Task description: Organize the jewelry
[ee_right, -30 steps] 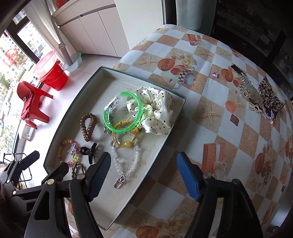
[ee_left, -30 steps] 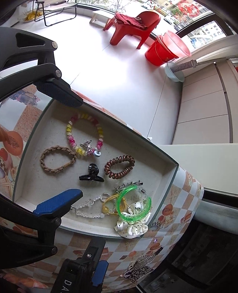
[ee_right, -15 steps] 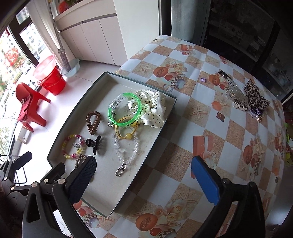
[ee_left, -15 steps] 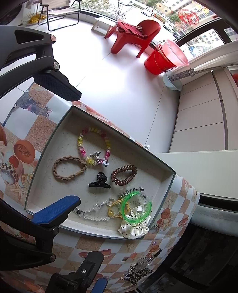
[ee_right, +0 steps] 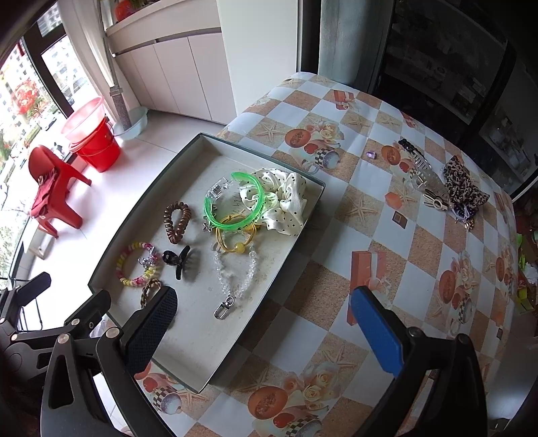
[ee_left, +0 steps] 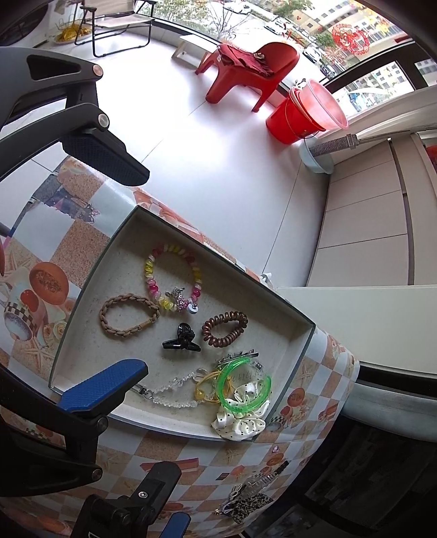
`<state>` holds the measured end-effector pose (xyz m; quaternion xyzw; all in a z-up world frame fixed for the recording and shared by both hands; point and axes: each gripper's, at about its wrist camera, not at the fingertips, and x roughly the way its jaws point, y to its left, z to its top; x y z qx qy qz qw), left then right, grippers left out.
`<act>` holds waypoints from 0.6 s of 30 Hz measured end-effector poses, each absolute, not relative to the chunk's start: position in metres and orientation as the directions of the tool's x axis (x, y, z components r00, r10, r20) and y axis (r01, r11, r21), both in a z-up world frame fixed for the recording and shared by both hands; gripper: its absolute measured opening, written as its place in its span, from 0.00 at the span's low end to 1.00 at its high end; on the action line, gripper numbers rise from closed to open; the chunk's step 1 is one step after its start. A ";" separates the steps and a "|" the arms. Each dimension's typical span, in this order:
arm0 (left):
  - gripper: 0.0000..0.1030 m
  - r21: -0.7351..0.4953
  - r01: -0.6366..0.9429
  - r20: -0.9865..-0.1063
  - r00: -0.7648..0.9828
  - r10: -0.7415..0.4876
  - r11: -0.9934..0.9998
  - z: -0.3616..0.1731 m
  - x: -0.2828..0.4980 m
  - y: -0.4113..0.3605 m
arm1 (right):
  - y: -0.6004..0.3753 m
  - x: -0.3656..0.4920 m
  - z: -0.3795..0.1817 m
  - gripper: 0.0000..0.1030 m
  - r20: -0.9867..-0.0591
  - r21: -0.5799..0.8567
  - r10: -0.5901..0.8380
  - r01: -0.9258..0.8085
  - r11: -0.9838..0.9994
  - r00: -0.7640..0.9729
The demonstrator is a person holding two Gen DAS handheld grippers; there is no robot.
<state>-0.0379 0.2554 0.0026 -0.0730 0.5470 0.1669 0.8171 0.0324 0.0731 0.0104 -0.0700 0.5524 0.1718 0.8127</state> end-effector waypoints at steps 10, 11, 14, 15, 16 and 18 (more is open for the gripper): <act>1.00 0.063 -0.357 -0.919 0.344 0.193 0.932 0.003 -0.039 0.253 | 0.071 0.032 0.009 1.00 -0.922 0.076 0.202 -0.359 0.930 0.331; 1.00 0.063 -0.357 -0.919 0.343 0.193 0.932 0.003 -0.039 0.253 | 0.071 0.032 0.010 1.00 -0.922 0.075 0.202 -0.359 0.930 0.331; 1.00 0.063 -0.359 -0.920 0.341 0.193 0.931 0.002 -0.040 0.253 | 0.071 0.032 0.009 1.00 -0.922 0.075 0.202 -0.359 0.930 0.330; 1.00 0.063 -0.359 -0.920 0.340 0.193 0.931 0.002 -0.041 0.253 | 0.071 0.032 0.009 1.00 -0.922 0.075 0.202 -0.359 0.930 0.331; 1.00 0.063 -0.359 -0.920 0.340 0.193 0.931 0.002 -0.041 0.253 | 0.071 0.032 0.010 1.00 -0.922 0.075 0.202 -0.360 0.930 0.330; 1.00 0.062 -0.359 -0.920 0.340 0.193 0.931 0.001 -0.041 0.253 | 0.071 0.032 0.010 1.00 -0.922 0.075 0.202 -0.359 0.930 0.331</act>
